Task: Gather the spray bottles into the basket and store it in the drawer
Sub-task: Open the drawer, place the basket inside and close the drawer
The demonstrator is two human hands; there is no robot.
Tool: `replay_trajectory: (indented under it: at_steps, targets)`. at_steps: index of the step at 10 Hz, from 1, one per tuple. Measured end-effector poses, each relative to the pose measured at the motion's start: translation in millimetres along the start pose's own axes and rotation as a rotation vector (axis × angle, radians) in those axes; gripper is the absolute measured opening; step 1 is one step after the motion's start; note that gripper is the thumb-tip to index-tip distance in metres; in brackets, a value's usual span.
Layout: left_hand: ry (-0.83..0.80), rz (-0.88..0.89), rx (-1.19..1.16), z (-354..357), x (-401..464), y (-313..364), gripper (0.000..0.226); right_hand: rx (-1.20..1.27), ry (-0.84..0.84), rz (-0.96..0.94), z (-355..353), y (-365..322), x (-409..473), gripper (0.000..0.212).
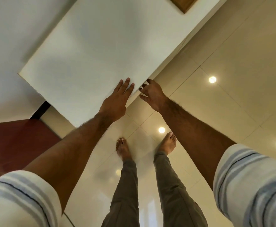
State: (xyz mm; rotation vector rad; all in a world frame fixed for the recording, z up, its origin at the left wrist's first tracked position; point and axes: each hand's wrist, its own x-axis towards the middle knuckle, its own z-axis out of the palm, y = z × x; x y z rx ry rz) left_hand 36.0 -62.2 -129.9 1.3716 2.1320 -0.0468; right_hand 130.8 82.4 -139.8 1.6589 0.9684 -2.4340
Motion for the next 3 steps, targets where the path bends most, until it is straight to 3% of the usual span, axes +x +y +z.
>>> replay_trajectory:
  at_steps: [1, 2, 3]
  targets:
    - [-0.064, -0.01, -0.068, -12, -3, -2, 0.084, -0.141, 0.038, -0.032, 5, -1, -12, 0.055]
    - [-0.082, -0.109, -0.003, -23, -27, 9, 0.074, -0.762, 0.015, -0.159, 11, 2, -39, 0.051]
    - [0.038, -0.201, 0.091, -48, -56, 19, 0.076, -1.376, -0.035, -0.368, 13, -19, -70, 0.061]
